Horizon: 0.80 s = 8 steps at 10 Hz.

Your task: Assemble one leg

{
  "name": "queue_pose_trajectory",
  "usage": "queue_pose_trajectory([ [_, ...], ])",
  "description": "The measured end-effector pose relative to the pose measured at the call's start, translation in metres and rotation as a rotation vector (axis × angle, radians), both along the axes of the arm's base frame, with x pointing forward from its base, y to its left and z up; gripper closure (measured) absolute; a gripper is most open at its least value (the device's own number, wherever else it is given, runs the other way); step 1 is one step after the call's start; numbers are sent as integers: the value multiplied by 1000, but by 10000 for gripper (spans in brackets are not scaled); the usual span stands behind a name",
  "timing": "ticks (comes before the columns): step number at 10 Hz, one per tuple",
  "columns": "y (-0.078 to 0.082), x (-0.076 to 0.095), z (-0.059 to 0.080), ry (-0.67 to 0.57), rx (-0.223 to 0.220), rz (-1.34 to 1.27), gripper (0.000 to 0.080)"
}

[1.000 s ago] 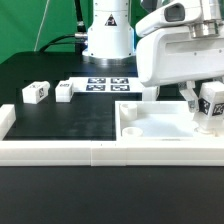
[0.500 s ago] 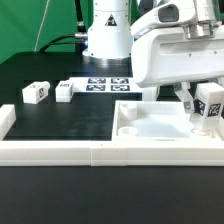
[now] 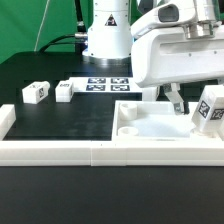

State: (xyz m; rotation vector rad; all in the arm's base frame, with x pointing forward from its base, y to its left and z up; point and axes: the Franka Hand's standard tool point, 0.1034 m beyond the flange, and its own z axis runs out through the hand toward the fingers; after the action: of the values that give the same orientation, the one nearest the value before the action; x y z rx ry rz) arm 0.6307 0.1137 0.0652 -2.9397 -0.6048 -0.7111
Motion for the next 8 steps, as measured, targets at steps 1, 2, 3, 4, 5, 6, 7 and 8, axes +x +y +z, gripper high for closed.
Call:
queue_pose_trajectory([
  [1, 0, 0, 0, 0, 0, 0, 154],
  [2, 0, 0, 0, 0, 0, 0, 151],
  [3, 0, 0, 0, 0, 0, 0, 151],
  [4, 0, 0, 0, 0, 0, 0, 150],
  [5, 0, 0, 0, 0, 0, 0, 150],
  [6, 0, 1, 9, 2, -2, 3, 150],
  [7, -2, -1, 21, 4, -6, 4, 150],
  [8, -5, -1, 27, 2, -9, 3, 150],
])
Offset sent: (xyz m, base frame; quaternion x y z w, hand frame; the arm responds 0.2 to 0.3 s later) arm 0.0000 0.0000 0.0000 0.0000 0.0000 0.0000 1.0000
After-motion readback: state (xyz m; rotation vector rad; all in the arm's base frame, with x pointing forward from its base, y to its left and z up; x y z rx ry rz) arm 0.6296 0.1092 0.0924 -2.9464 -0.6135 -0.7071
